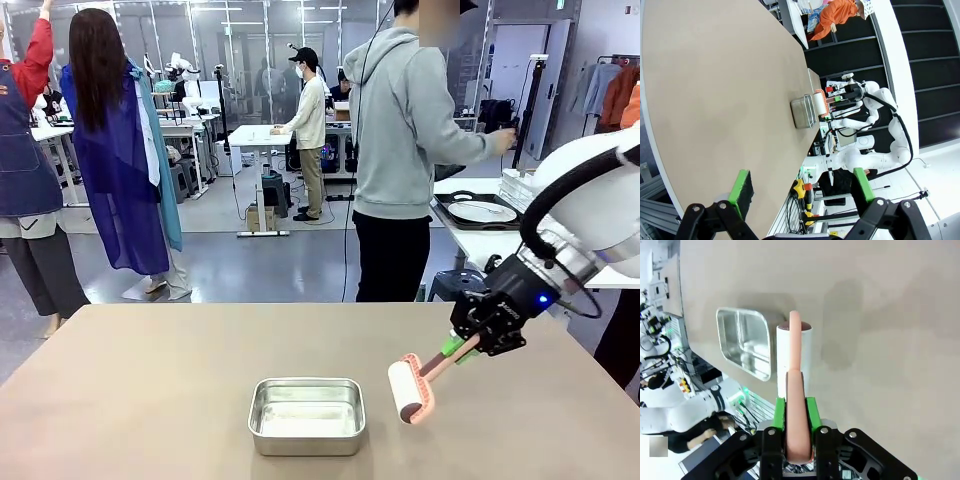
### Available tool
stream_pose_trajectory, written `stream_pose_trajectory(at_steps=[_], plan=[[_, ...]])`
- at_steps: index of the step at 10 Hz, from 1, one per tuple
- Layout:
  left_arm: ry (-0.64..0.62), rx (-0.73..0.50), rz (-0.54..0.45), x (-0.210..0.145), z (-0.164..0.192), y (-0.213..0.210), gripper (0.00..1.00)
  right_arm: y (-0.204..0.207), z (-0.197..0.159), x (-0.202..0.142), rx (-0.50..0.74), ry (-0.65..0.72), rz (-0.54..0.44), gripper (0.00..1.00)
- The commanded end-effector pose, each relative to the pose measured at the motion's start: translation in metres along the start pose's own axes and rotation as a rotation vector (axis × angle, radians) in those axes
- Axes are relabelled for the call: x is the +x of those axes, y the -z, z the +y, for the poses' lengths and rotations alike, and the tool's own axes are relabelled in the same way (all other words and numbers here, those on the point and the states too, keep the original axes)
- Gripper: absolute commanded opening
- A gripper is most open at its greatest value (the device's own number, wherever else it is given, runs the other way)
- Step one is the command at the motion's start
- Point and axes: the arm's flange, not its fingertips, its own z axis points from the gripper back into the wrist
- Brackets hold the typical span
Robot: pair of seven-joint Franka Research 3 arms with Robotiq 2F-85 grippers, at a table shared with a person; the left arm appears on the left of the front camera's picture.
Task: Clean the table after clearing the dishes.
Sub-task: When the right (or left) Handle tray is removed, use the right hand (or left hand) to clean the right (or left) side of the table with the Lint Roller.
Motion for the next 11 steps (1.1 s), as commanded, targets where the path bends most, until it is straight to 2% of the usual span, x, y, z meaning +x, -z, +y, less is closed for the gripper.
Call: stream_pose_trajectory(at_steps=[1,4,6,7,9,11], plan=[[-0.001,0.003,-0.004,-0.003,-0.003,-0.001,1.00,0.017,-0.002,0.018,0.092,-0.013,-0.065,0.21],[-0.001,0.003,-0.004,-0.003,-0.003,-0.001,1.00,0.032,-0.013,0.040,0.082,-0.059,-0.139,0.21],[-0.001,0.003,-0.004,-0.003,-0.003,-0.001,1.00,0.041,-0.025,0.047,0.085,-0.092,-0.099,0.21],[-0.001,0.003,-0.004,-0.003,-0.003,-0.001,1.00,0.046,-0.029,0.052,0.111,-0.099,-0.046,0.21],[-0.001,0.003,-0.004,-0.003,-0.003,-0.001,1.00,0.056,-0.039,0.063,0.069,-0.057,0.006,0.21],[-0.001,0.003,-0.004,-0.003,-0.003,-0.001,1.00,0.052,-0.070,0.059,0.021,0.014,0.010,0.21]])
